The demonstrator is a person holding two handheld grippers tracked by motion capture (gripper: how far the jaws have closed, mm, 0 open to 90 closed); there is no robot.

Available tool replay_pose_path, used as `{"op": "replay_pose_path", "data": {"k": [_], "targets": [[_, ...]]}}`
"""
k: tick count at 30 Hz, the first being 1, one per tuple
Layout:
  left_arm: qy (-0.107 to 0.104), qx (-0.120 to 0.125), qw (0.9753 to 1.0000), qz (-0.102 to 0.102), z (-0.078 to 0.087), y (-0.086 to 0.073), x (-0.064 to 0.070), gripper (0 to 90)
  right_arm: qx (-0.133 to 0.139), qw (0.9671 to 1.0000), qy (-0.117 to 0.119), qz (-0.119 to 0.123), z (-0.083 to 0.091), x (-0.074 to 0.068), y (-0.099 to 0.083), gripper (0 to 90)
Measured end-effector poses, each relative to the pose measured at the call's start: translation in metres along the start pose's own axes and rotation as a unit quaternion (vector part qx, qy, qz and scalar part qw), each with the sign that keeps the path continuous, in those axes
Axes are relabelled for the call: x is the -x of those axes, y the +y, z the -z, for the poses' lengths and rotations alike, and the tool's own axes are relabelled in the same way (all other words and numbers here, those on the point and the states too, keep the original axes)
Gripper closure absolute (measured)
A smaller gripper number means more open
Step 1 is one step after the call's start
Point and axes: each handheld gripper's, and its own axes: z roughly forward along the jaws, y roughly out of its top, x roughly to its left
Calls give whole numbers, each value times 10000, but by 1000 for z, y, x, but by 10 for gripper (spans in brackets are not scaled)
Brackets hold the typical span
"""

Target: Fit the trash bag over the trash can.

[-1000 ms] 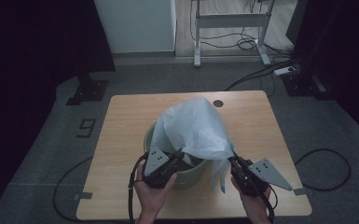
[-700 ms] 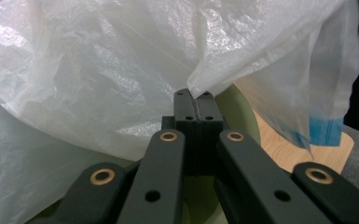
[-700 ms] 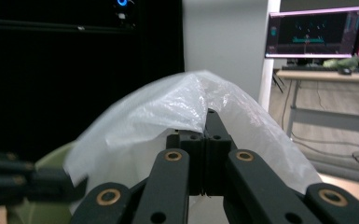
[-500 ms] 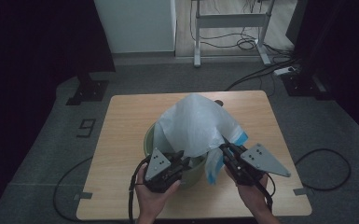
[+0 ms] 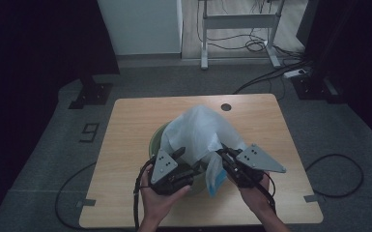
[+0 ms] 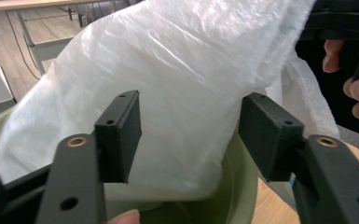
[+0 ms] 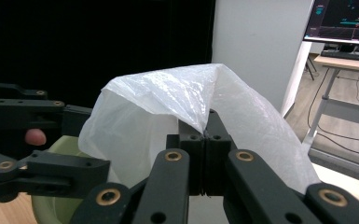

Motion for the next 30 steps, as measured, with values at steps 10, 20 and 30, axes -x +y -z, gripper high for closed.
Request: {"op": "replay_pose_path", "data": {"k": [10, 20, 30], "targets": [[-276, 181, 9994, -100, -2, 2, -7, 883, 32, 9996, 245, 107, -2, -2, 1, 876], [55, 238, 9993, 275, 7, -4, -27, 900, -235, 9997, -58, -40, -1, -17, -24, 427], [118, 278, 9988, 396, 9, -4, -32, 900, -442, 9975, -307, -447, 17, -42, -81, 309]]}}
